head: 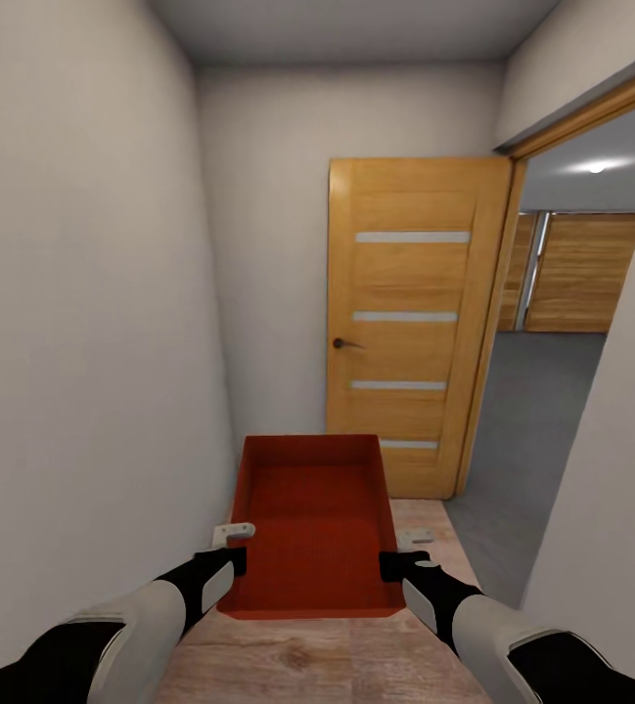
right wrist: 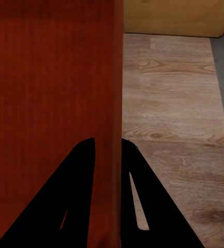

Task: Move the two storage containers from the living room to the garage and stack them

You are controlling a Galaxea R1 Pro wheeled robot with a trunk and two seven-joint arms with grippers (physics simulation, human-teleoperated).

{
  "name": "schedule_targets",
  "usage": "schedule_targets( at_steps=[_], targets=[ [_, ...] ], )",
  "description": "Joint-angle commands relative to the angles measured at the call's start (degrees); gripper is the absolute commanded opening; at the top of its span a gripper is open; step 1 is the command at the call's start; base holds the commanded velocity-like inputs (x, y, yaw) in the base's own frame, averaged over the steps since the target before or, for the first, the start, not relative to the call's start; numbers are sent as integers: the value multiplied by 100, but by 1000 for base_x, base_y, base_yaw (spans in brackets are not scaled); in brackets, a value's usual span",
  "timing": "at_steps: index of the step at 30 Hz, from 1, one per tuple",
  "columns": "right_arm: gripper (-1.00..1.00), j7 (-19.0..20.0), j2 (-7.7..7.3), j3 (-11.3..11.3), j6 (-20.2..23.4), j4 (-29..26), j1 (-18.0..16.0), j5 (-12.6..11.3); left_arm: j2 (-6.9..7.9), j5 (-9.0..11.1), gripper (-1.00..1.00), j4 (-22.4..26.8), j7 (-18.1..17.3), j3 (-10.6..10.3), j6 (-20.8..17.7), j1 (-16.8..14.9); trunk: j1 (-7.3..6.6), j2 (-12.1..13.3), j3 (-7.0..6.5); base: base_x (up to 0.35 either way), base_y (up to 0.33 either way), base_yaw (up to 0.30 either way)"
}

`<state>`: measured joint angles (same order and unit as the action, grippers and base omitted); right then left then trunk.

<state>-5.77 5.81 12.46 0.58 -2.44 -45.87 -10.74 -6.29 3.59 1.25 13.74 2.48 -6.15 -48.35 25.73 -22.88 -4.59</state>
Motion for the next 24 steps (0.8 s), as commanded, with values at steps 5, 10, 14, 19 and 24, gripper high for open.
schedule_targets(
  at_steps=[5,10,14,19,24],
  targets=[
    [-100,-310,-1,-323,2,13,-1,-86,267,-49,-100,30,367,139,106,1,5,-4,2,321,0,0],
    [-100,-311,2,-323,16,15,-1,-86,268,-49,-100,32,367,139,106,1,5,-4,2,321,0,0],
    [-100,-311,7,-323,8,13,-1,-86,269,-49,-100,33,367,139,106,1,5,-4,2,321,0,0],
    [-100,-311,7,-323,4,14,-1,-86,269,-51,-100,33,367,139,106,1,5,-4,2,321,0,0],
    [-100,-311,6,-323,3,15,-1,-86,269,-47,-100,33,369,139,106,1,5,-4,2,321,0,0]
  ],
)
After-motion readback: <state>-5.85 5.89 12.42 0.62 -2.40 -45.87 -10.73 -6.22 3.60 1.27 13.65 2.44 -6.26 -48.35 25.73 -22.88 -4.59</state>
